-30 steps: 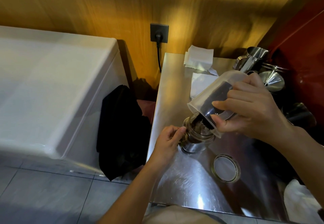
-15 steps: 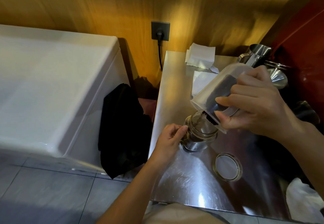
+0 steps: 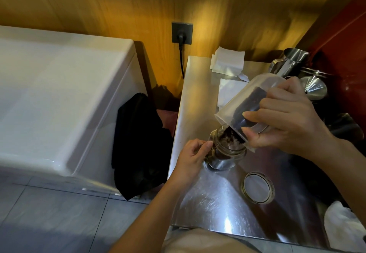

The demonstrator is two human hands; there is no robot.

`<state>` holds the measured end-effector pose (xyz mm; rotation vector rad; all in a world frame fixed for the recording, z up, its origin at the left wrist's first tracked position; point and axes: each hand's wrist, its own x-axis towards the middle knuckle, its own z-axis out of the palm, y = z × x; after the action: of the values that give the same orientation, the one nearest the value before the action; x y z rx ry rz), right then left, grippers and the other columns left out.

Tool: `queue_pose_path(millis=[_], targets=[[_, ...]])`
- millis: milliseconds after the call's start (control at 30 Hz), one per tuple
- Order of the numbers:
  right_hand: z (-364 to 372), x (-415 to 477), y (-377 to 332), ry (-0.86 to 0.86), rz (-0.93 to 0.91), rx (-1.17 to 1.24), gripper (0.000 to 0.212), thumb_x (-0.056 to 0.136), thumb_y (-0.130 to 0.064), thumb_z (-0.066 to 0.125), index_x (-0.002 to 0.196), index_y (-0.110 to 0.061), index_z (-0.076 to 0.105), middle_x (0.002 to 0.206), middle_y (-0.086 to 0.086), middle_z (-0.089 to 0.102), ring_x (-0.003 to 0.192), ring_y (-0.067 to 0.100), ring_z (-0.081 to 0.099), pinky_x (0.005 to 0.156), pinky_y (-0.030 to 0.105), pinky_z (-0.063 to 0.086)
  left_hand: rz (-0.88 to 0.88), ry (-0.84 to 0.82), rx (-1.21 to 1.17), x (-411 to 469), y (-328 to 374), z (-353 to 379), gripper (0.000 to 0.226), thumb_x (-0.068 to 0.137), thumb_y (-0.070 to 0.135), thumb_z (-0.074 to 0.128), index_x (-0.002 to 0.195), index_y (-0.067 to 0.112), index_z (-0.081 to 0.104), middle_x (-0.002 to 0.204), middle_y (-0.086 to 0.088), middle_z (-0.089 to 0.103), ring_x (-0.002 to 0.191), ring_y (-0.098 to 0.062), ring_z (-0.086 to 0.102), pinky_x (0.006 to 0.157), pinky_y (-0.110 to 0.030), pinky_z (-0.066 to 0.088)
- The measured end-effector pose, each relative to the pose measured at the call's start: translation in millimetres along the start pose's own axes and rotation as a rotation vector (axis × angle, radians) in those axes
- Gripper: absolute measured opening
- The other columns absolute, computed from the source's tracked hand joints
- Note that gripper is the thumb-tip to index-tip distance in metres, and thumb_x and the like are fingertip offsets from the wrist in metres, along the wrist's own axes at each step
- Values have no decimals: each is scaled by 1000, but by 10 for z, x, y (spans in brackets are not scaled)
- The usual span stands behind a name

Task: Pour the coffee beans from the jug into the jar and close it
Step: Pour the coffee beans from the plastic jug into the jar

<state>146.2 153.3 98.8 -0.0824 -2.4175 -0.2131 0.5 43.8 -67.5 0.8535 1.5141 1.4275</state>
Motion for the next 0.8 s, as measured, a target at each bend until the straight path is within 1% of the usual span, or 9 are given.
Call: queue_pose_path(millis=[100, 133, 200, 333, 400, 533, 600, 700, 800], targets=[[-10, -15, 3, -4, 3, 11, 24, 80, -19, 66, 63, -2, 66, 50, 4, 53, 60, 15, 36, 61, 37, 30, -8, -9, 33, 1, 18, 0, 26, 96, 26, 59, 70, 27, 59, 83, -9, 55, 73, -12, 52, 66, -18, 42], [-15, -17, 4, -13, -1, 13, 25, 80, -19, 66, 62, -2, 65, 50, 4, 53, 60, 15, 36, 61, 37, 30, -7, -12, 35, 0, 25, 0, 26, 96, 25, 59, 70, 26, 59, 83, -9, 54, 73, -12, 52, 66, -18, 42], [-29, -16, 1, -28, -15, 13, 25, 80, -19, 67, 61, -2, 65, 49, 4, 53, 60, 15, 35, 61, 36, 29, -3, -14, 35, -3, 34, 1, 27, 96, 25, 59, 70, 26, 58, 83, -11, 54, 74, -13, 51, 67, -23, 41], [-49, -6, 24, -9, 4, 0, 21, 77, -15, 68, 61, -1, 65, 49, 5, 54, 53, 20, 43, 59, 38, 31, -6, -8, 22, -14, 30, 5, 27, 96, 28, 60, 68, 29, 60, 83, -9, 54, 74, -12, 52, 69, -26, 41], [-39, -15, 22, -20, -5, -2, 23, 78, -16, 66, 61, -2, 65, 48, 4, 53, 57, 17, 39, 61, 37, 30, -10, -1, -5, -20, 29, 6, 28, 93, 35, 61, 65, 34, 61, 82, -9, 53, 73, -14, 52, 71, -28, 41], [-21, -33, 12, 14, -1, -12, 22, 78, -15, 67, 62, -1, 66, 49, 4, 53, 61, 15, 35, 62, 38, 30, -5, -2, 33, -10, 21, 6, 28, 90, 42, 61, 62, 44, 64, 82, -5, 54, 71, -9, 52, 68, -25, 41], [-31, -26, 30, 0, -9, 4, 22, 79, -16, 67, 62, -1, 65, 50, 4, 54, 60, 15, 35, 62, 37, 29, -10, 3, 33, -7, 23, 12, 24, 85, 46, 59, 62, 44, 64, 82, -5, 55, 71, -9, 53, 68, -25, 42], [-37, -34, 40, -13, -17, -9, 22, 79, -18, 67, 63, -2, 66, 50, 4, 55, 57, 17, 39, 62, 37, 30, -15, 3, 42, -7, 4, 16, 23, 84, 49, 58, 62, 43, 64, 82, -5, 55, 72, -9, 53, 68, -25, 42], [-28, -47, 27, 1, -6, -12, 21, 78, -17, 67, 63, -2, 66, 50, 4, 54, 57, 18, 38, 63, 36, 30, -12, -4, 19, -11, -1, 15, 28, 91, 42, 61, 63, 41, 64, 84, -9, 55, 74, -13, 53, 71, -29, 43]])
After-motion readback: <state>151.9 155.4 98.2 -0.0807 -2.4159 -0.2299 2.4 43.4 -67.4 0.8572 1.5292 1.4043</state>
